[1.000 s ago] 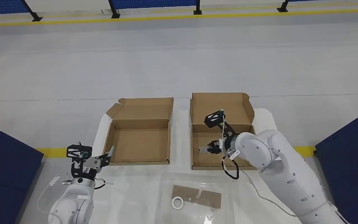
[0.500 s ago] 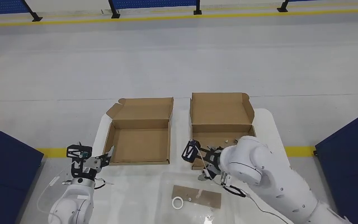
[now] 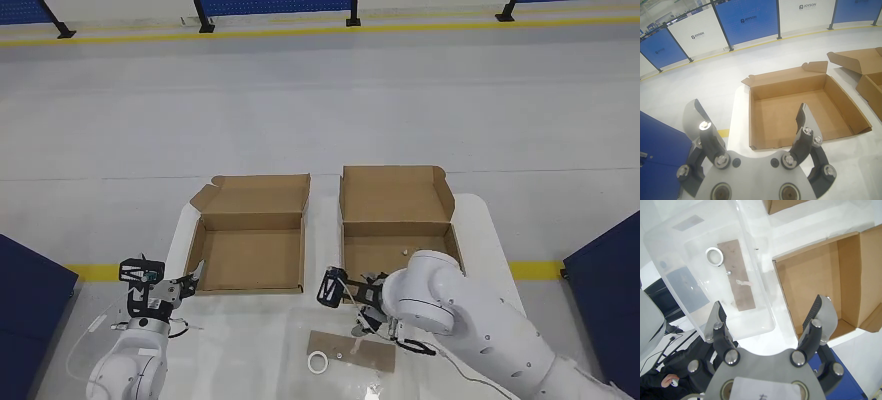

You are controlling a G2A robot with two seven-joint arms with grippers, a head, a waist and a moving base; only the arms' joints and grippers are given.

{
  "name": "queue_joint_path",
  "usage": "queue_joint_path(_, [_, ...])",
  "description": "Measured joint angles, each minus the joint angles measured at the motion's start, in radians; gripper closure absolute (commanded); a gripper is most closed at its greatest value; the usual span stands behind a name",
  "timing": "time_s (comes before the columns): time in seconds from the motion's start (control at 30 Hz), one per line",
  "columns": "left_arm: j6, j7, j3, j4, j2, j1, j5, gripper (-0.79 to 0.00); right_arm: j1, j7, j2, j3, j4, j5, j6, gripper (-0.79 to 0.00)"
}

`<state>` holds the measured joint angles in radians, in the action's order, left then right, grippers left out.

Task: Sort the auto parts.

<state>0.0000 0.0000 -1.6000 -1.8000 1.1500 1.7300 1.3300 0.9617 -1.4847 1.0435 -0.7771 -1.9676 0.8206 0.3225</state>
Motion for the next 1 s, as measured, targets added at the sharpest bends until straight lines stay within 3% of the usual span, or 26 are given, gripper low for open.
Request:
queue_joint_path(0.2, [0.0, 0.0, 0.0, 0.0, 0.0, 0.0, 0.0, -0.785, -0.035, 0.057, -0.014, 0.083, 0.03, -0.116, 0.07, -0.785])
queue_joint_path(0.57, [0.0, 0.0, 0.0, 0.0, 0.0, 0.0, 0.0, -0.785, -0.2, 0.023, -0.012, 0.335, 0.121, -0.204, 0.036, -0.785])
queue_joint_path(1.0, [0.0, 0.0, 0.0, 0.0, 0.0, 0.0, 0.0, -0.785, -0.228, 0.032, 0.003, 0.387, 0.162, -0.212, 0.035, -0.785])
